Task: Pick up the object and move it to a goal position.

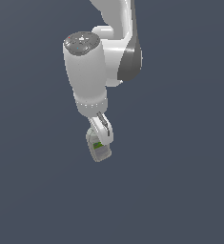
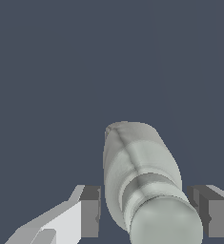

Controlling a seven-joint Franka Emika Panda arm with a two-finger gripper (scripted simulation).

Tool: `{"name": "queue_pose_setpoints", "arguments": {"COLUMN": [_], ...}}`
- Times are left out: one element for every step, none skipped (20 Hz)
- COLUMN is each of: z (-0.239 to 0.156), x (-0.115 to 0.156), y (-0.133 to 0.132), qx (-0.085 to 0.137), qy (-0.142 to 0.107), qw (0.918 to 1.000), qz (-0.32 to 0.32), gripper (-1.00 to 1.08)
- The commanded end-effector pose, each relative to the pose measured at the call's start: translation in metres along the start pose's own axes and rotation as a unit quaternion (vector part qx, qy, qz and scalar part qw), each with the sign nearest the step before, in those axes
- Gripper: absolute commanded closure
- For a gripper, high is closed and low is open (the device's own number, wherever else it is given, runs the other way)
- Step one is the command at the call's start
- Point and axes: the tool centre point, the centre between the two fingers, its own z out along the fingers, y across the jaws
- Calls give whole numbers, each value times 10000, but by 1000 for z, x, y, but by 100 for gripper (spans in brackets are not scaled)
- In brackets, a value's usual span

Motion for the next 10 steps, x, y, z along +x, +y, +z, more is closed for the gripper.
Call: {"name": "queue_pose_setpoints", "arguments": {"z": [1,1,1,1,1,0,0,0,0,-1], "x": [0,0,0,0,0,0,0,-1,-2,-4], "y": [0,0,0,0,0,0,0,0,0,0], "qx": [-7,-7,-7,-7,-7,1,1,1,1,1], "qy": [-4,-4,-4,-4,-4,0,0,0,0,0], "qw": [10000,10000,10000,10000,10000,10000,10000,10000,10000,10000], "qz": [3,3,3,3,3,0,0,0,0,0], "gripper": [108,108,108,108,108,108,108,108,108,108]}}
